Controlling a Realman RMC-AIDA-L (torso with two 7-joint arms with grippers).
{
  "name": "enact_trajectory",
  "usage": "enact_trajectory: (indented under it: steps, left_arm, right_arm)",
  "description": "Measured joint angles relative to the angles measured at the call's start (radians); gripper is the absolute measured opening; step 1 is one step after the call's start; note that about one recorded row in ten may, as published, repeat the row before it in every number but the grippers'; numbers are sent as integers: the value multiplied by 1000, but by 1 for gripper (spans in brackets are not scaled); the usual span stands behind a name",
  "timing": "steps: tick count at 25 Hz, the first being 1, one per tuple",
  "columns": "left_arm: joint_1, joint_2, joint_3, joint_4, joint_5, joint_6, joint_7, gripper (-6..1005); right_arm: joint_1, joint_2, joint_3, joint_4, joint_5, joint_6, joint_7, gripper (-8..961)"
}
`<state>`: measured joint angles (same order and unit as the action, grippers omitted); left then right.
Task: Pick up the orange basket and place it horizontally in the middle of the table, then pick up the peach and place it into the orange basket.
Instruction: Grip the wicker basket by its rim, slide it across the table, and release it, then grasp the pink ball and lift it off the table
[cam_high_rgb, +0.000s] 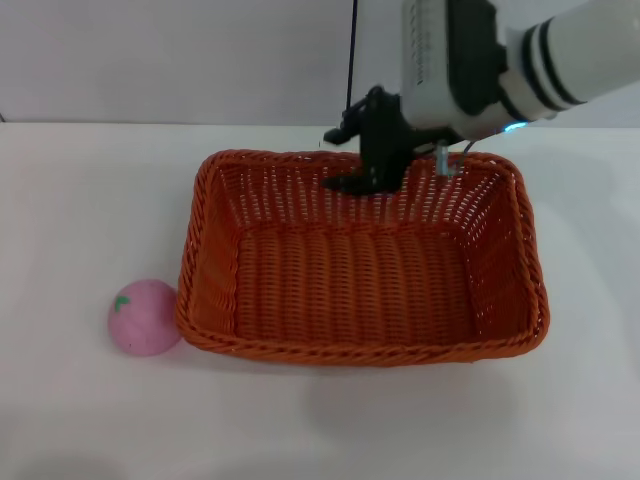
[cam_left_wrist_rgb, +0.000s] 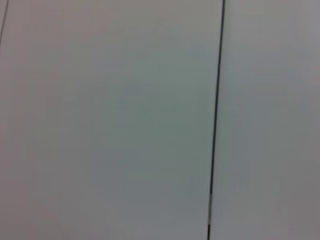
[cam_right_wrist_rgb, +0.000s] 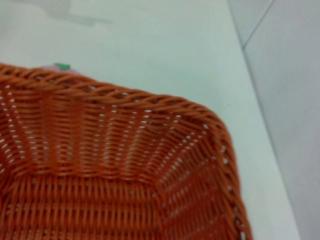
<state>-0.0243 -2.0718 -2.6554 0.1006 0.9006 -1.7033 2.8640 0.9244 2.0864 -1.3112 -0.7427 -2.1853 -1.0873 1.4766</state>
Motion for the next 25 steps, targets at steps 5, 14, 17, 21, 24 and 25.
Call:
enact_trajectory:
  steps: [5,14,17,21,24,25]
  left_arm:
    - [5,7,91,-35,-1,-14,-13,819]
    - [24,31,409,-279,2,55,-218,819]
    - [26,65,510,-341,19,84,-286,819]
    - [6,126,548,-397,159,127,-422,819]
    - [-3,149,544,-470,316,183,-529,819]
    - [-3,149,544,-470,316,183,-529,819]
  right_arm:
    - [-246,-4,0,-342,116,-69,83,512]
    - [-801,-1,21,-561,957,-116,-238,512]
    - [-864,-4,34,-456,1168,-186,-350,513]
    - [-924,-5,108,-179,1487,-435,-478,512]
    - [-909,-10,267,110,1584,-666,-493,512]
    - [-909,-10,267,110,1584,-666,-493,511]
